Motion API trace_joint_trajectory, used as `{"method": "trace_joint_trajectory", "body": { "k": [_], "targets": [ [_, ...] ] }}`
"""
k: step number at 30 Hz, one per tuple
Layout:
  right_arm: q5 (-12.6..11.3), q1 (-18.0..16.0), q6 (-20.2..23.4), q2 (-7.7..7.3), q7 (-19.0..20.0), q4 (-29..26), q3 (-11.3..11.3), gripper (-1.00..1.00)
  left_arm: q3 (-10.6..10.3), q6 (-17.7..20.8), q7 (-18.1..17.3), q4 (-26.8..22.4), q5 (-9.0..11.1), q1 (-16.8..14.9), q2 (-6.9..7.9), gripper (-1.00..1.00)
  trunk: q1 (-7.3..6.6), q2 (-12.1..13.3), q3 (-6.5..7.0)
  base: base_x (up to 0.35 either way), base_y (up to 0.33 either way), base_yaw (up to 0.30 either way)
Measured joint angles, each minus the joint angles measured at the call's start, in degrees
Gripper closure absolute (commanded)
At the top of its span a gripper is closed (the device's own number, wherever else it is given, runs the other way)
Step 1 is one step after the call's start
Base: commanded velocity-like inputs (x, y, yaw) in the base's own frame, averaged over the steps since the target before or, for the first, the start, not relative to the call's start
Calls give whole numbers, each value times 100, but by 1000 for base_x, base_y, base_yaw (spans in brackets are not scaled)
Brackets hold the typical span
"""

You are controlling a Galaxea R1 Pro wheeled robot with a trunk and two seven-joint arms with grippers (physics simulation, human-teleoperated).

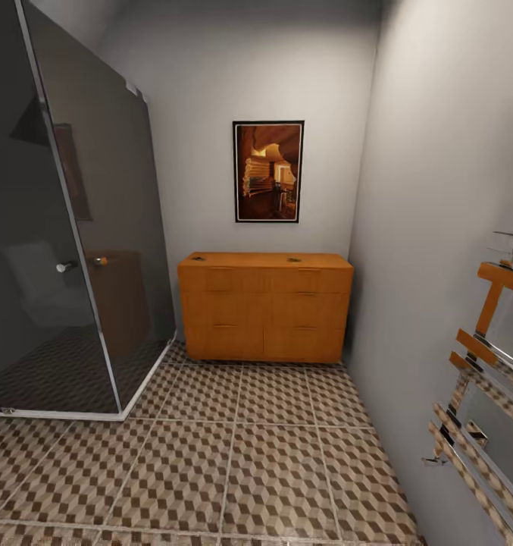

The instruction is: Take the four mousetraps from the cabinet in the bathroom and place them on the bathroom floor. Make sure all four end up on the same floor surface, and ensure that at least two of them are either under or directly next to the same bathroom sink.

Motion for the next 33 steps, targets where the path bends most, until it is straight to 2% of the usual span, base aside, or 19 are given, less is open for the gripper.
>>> {"method": "trace_joint_trajectory", "body": {
  "k": [2,4,7,10,13,20,33],
  "targets": [
    [0,18,-5,7,1,1,0,100,0,-1,0,0,77,7,29,100,0,0,0,-344,0,170],
    [0,90,-9,13,0,2,0,100,0,-2,-1,0,264,14,82,100,-2,0,0,-154,0,260],
    [0,107,-10,14,-3,2,1,100,-2,-8,-8,0,344,27,93,100,-3,0,0,-52,0,278],
    [0,111,-10,13,-4,2,1,100,-1,-12,-10,0,363,90,98,100,-4,0,0,-15,0,284],
    [0,112,-10,9,-4,2,1,100,3,-78,-10,0,368,281,99,100,-4,0,0,-5,0,286],
    [0,113,-10,2,-6,2,0,100,-1,-730,-7,-7,375,480,71,100,-4,0,0,-1,0,287],
    [0,113,-10,-1,-10,2,-2,100,-2,-779,0,-8,361,489,47,100,-4,0,0,0,0,285]
  ]
}}
